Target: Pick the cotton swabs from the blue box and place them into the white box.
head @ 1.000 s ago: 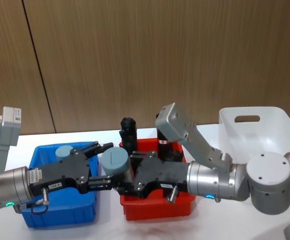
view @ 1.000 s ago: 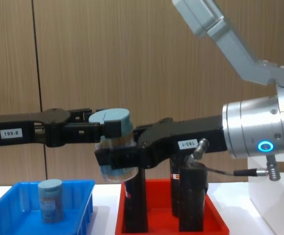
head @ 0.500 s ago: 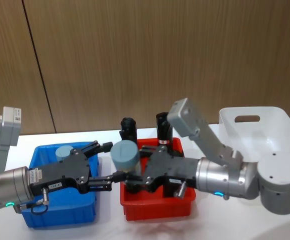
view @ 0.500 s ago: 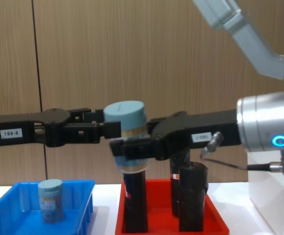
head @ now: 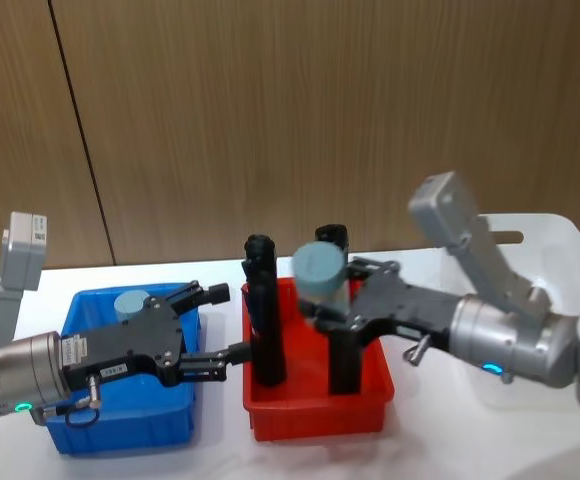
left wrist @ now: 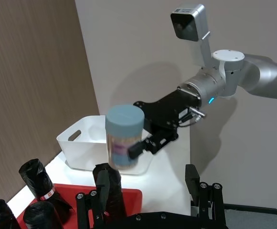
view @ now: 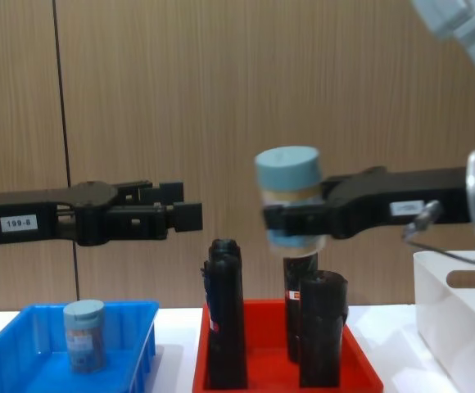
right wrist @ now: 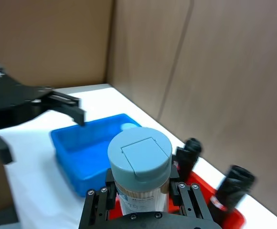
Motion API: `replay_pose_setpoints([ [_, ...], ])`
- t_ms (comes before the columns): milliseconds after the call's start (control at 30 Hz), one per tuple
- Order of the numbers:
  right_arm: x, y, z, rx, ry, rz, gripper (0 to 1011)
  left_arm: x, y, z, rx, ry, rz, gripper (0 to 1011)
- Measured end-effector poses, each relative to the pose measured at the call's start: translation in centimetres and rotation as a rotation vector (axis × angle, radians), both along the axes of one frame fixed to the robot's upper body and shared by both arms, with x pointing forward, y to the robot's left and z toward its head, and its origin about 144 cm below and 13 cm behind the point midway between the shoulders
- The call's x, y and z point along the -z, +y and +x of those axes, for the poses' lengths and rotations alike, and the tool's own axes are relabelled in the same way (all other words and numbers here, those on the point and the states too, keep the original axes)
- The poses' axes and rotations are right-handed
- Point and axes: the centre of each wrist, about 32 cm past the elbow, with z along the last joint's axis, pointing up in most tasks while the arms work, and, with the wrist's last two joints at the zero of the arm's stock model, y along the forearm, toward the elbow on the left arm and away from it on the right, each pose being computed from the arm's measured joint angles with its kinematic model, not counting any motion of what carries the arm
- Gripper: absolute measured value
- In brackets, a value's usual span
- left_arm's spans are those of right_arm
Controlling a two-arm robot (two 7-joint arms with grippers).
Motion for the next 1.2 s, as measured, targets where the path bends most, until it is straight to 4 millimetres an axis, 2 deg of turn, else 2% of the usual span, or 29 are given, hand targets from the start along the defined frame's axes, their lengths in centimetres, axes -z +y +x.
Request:
replay_pose_setpoints([
  [400, -0.1, -3.9, 0.4, 0.181, -0.030, 0.017, 622, 0.0, 0.0, 0.0, 0.000, 0.000, 0.000, 1004],
  [700, 0.1, -5.9, 1.2, 0.314, -0.037, 0.017, 622, 0.0, 0.0, 0.0, 0.000, 0.000, 0.000, 1004],
  [1200, 2.4, -9.1, 4.6, 0.550, 0.016, -0.024, 622, 0.0, 0.0, 0.0, 0.000, 0.000, 0.000, 1004],
])
